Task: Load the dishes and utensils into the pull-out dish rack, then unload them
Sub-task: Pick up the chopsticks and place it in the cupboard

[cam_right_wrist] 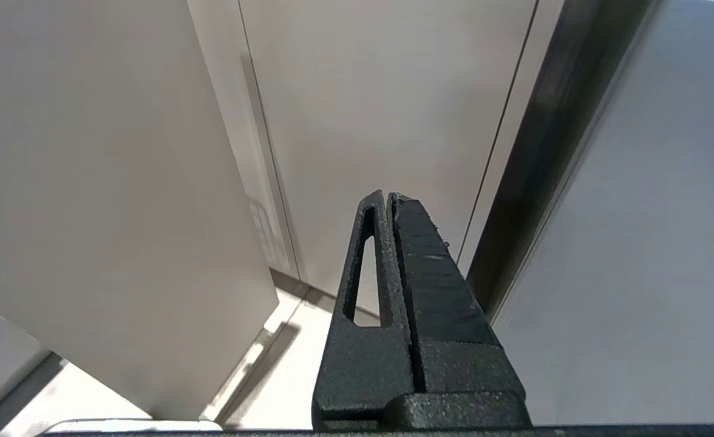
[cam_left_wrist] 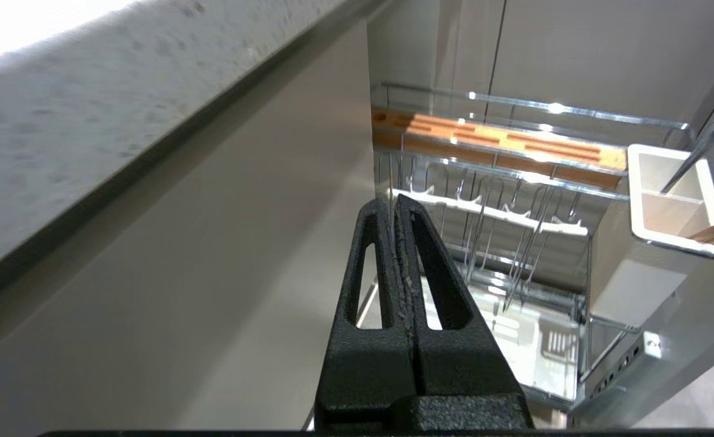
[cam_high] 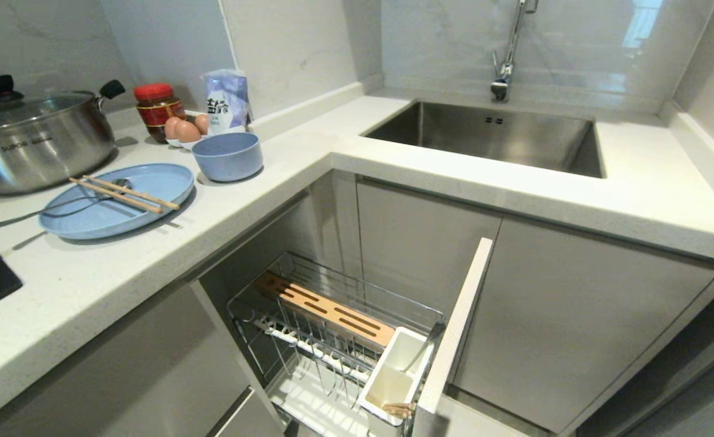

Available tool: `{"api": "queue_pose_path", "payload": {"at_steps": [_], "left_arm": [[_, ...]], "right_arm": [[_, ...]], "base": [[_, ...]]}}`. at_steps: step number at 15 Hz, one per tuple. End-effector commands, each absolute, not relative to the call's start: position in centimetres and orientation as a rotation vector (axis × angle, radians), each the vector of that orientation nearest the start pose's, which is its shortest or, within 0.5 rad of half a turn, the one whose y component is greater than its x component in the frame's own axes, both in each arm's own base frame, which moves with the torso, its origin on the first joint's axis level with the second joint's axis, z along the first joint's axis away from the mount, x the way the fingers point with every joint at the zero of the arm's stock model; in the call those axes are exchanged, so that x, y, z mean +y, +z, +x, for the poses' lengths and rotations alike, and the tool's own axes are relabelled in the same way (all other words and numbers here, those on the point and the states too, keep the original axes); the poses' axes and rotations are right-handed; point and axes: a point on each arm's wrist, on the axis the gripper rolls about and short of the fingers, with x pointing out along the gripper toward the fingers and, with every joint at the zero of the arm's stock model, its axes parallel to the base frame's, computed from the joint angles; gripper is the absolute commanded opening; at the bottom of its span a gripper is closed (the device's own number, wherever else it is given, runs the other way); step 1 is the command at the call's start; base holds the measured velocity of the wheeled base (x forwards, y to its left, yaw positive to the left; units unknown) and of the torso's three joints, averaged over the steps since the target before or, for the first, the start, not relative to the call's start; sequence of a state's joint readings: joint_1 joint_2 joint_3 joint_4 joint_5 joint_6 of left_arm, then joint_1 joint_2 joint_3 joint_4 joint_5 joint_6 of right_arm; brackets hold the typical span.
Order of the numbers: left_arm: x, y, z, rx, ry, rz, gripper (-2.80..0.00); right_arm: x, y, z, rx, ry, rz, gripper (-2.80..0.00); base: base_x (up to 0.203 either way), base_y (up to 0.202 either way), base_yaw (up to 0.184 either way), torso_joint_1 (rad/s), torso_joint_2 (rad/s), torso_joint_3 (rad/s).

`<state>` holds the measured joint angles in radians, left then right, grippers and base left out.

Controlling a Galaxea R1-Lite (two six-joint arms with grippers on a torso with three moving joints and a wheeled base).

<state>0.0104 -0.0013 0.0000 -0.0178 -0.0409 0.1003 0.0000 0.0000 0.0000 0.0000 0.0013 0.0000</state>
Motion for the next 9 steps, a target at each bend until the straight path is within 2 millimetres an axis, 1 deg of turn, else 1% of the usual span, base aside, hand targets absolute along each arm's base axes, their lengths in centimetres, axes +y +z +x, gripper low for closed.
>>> {"api": "queue_pose_path", "payload": {"at_steps": [1,9], "left_arm": [[-0.12,7.37,-2.18,-0.008,-0.03,0.1,-2.8],[-0.12,7.37,-2.18,-0.008,-0.03,0.097,-2.8]], "right_arm": [[0.0,7.55,-2.28,0.0,0.002,0.0,-2.8],[0.0,7.55,-2.28,0.0,0.002,0.0,-2.8]], "base": [[0.0,0.0,0.0,-0.002,0.0,-0.212],[0.0,0.0,0.0,0.002,0.0,-0.197]]}}
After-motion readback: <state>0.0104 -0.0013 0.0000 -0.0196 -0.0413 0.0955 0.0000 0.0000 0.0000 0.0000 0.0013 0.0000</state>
